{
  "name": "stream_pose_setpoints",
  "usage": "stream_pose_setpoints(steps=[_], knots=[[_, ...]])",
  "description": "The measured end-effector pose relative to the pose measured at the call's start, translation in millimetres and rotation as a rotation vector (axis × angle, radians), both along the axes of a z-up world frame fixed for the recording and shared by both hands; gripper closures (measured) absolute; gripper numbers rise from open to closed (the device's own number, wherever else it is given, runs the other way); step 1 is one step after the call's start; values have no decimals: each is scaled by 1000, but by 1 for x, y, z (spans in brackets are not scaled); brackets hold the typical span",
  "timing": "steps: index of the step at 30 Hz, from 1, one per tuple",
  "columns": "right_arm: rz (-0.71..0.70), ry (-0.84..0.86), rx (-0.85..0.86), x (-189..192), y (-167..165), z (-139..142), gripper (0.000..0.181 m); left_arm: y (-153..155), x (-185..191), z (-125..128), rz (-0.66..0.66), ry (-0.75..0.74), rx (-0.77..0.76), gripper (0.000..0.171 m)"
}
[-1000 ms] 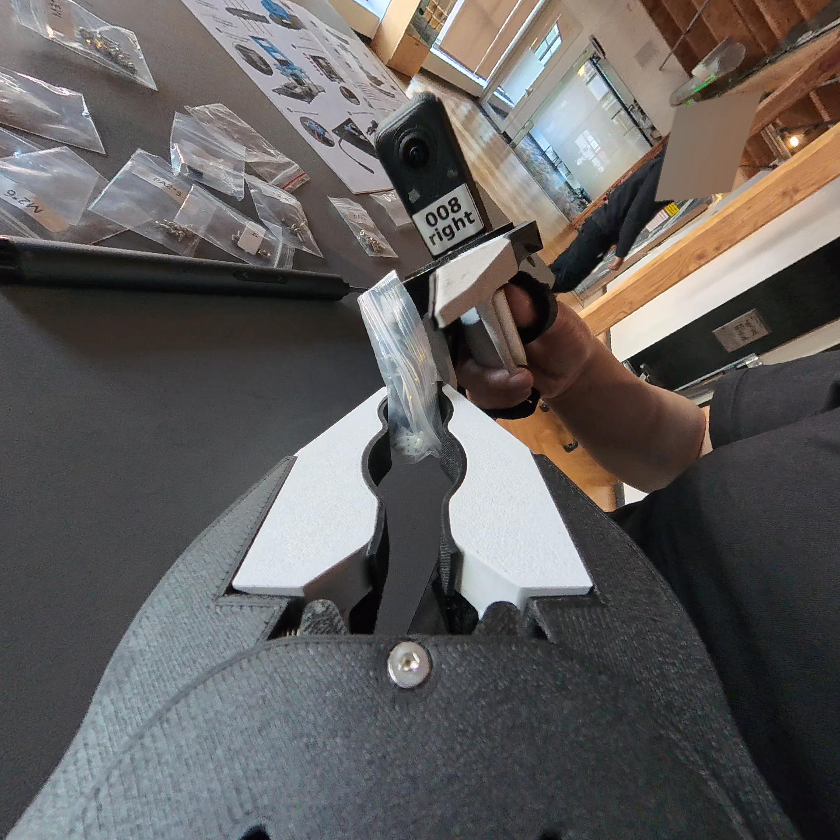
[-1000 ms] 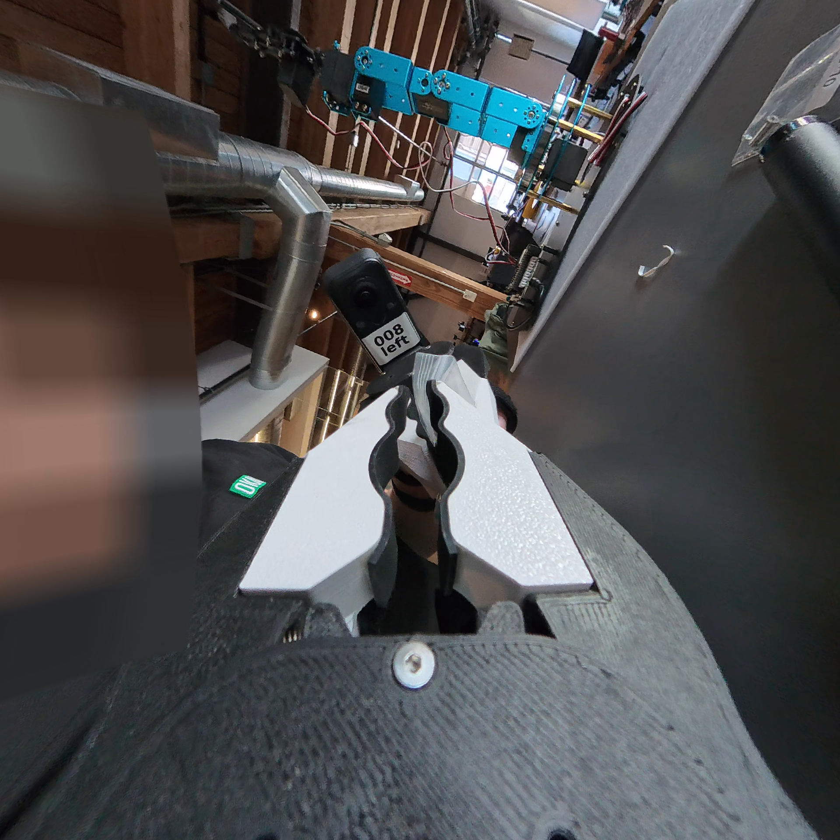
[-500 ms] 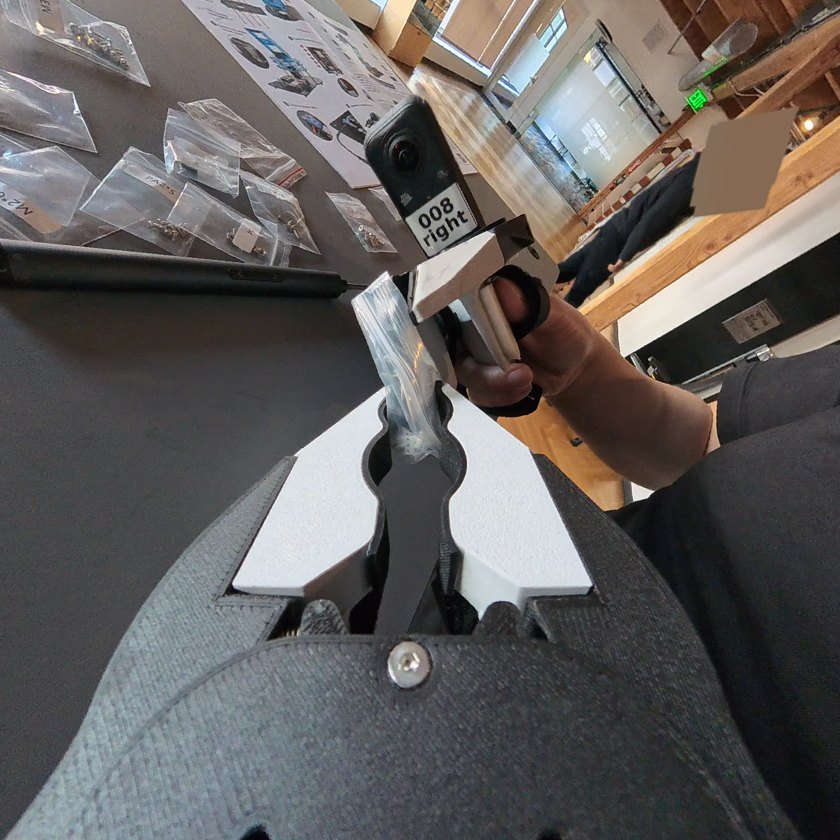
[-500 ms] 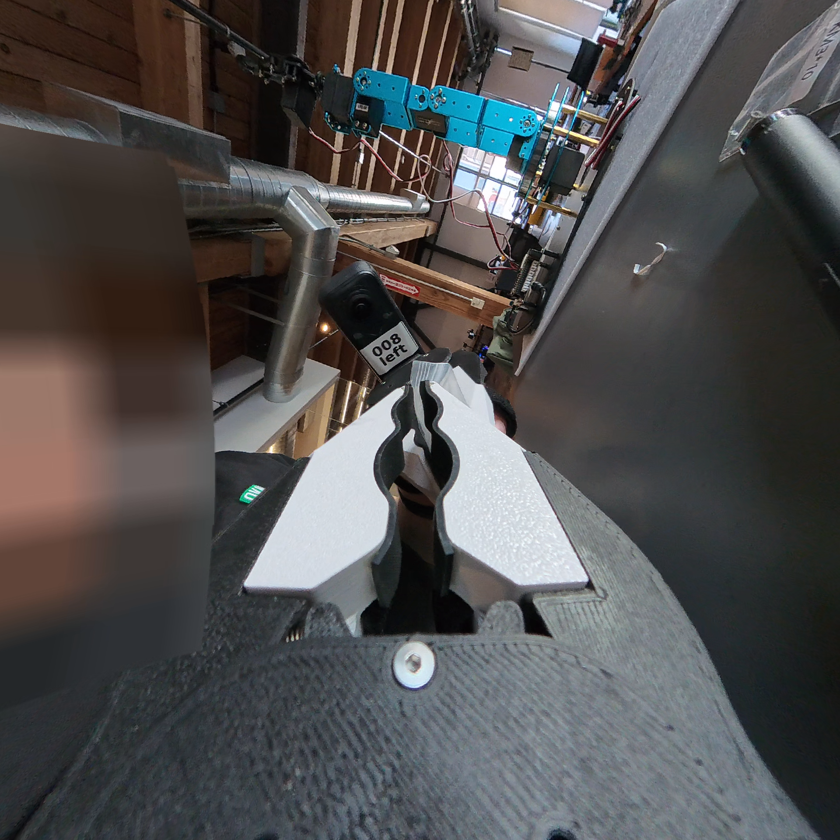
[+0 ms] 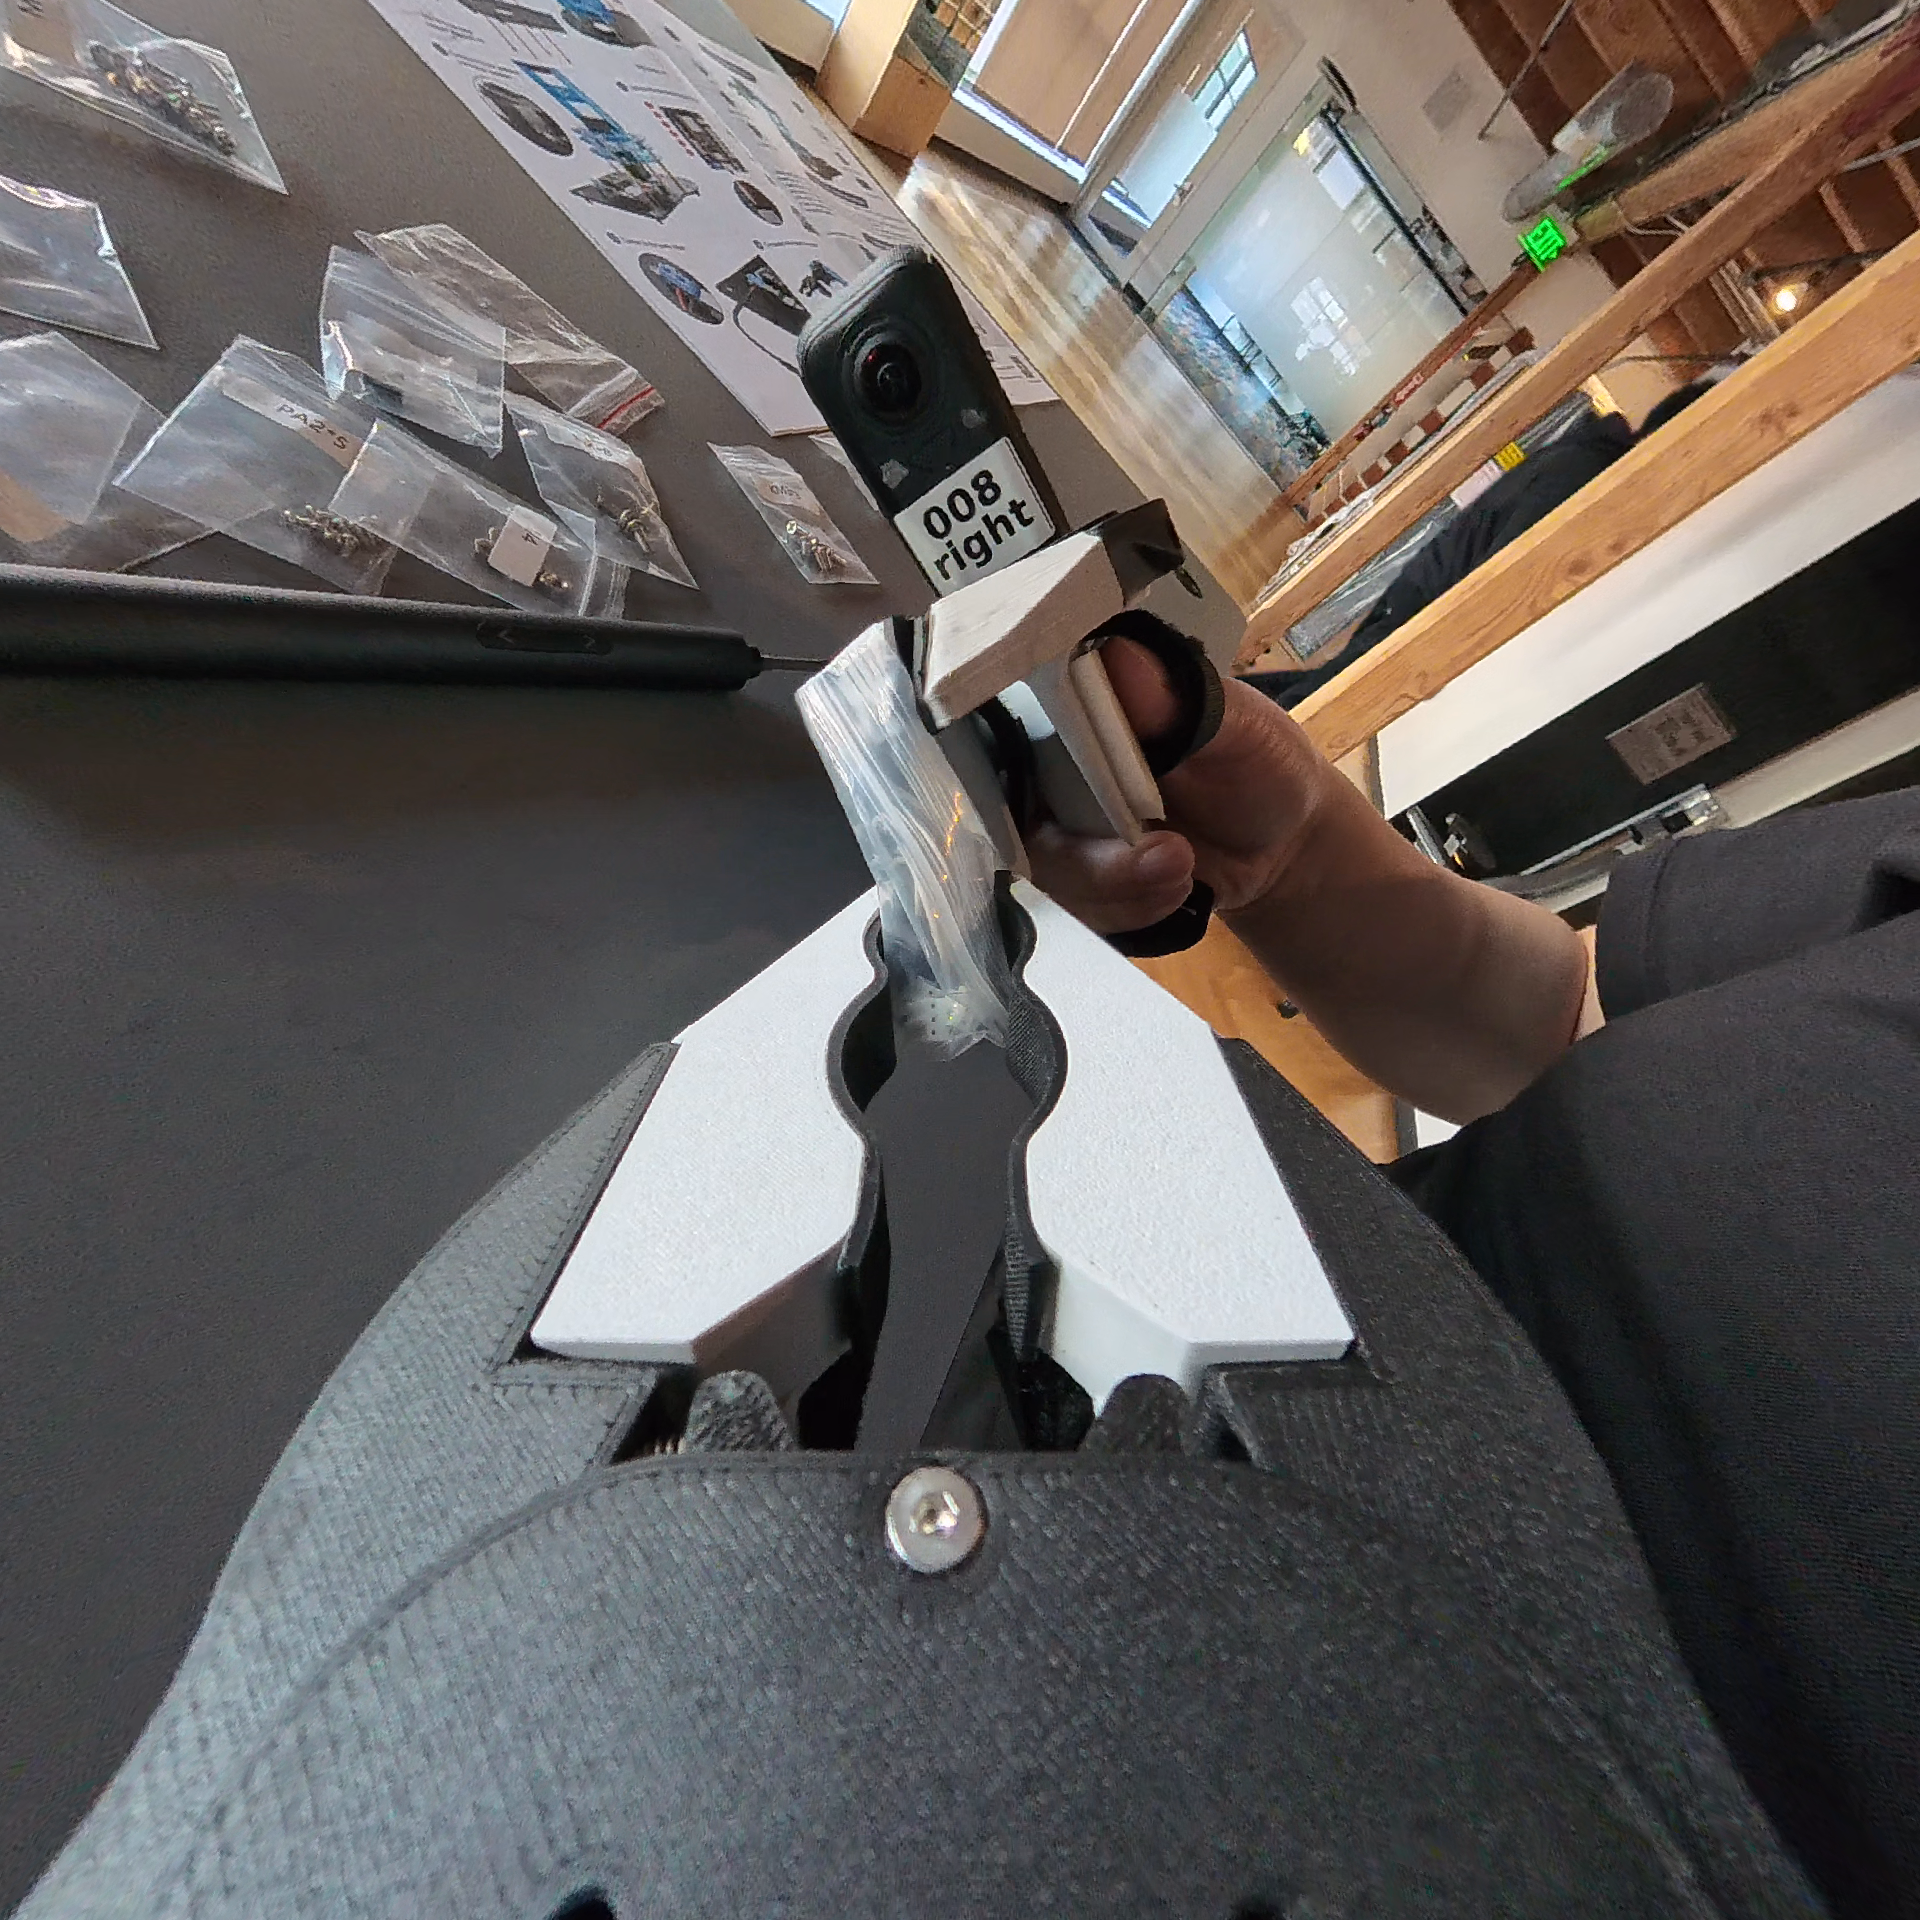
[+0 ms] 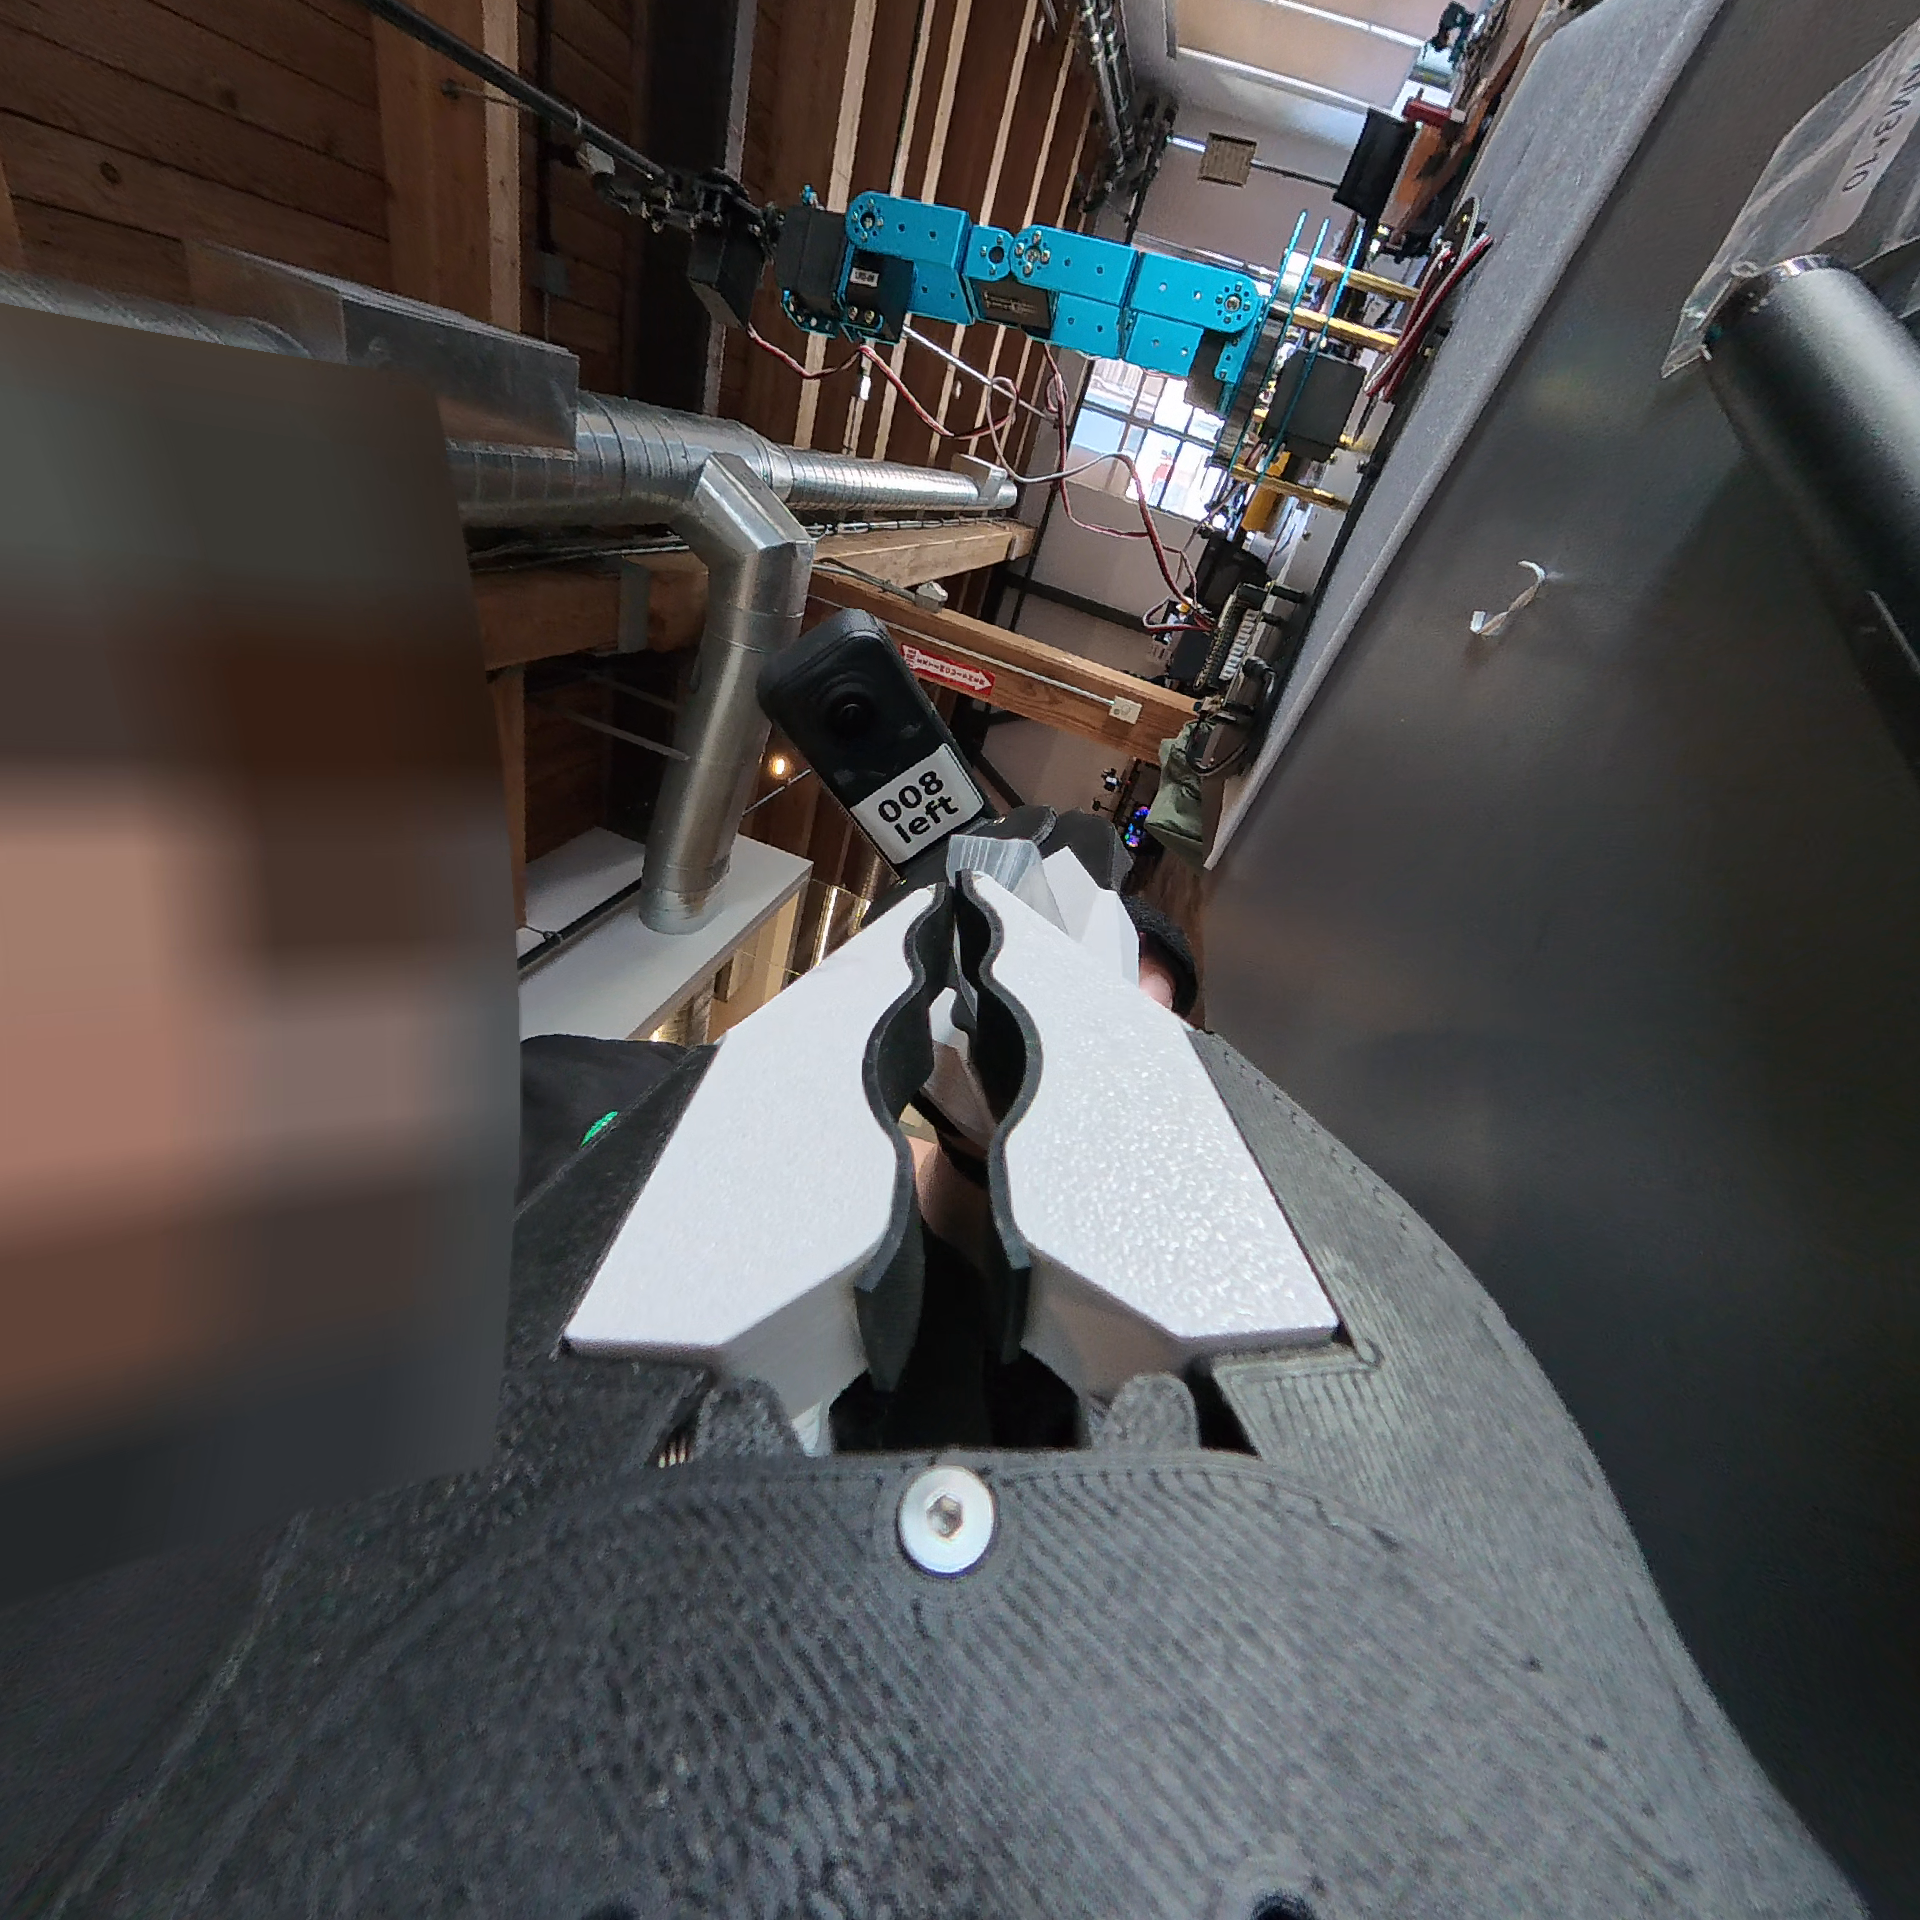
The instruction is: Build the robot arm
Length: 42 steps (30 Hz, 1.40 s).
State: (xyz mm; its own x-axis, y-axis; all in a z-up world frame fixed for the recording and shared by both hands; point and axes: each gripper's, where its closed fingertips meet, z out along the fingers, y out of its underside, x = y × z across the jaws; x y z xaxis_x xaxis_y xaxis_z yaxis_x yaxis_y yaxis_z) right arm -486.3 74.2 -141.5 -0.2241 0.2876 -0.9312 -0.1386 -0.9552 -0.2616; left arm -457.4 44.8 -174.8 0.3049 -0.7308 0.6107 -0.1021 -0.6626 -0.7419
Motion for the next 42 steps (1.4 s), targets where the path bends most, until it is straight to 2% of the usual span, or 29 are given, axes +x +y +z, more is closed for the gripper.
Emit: stream_pose_setpoints(steps=[19, 42], knots=[[4, 52, -1, 3, 1, 8, 181, -1, 3, 8, -17, -51, -2, 158], [-10, -34, -35, 2, 4, -5, 180, 2, 4, -3, -5, 3, -6, 160]])
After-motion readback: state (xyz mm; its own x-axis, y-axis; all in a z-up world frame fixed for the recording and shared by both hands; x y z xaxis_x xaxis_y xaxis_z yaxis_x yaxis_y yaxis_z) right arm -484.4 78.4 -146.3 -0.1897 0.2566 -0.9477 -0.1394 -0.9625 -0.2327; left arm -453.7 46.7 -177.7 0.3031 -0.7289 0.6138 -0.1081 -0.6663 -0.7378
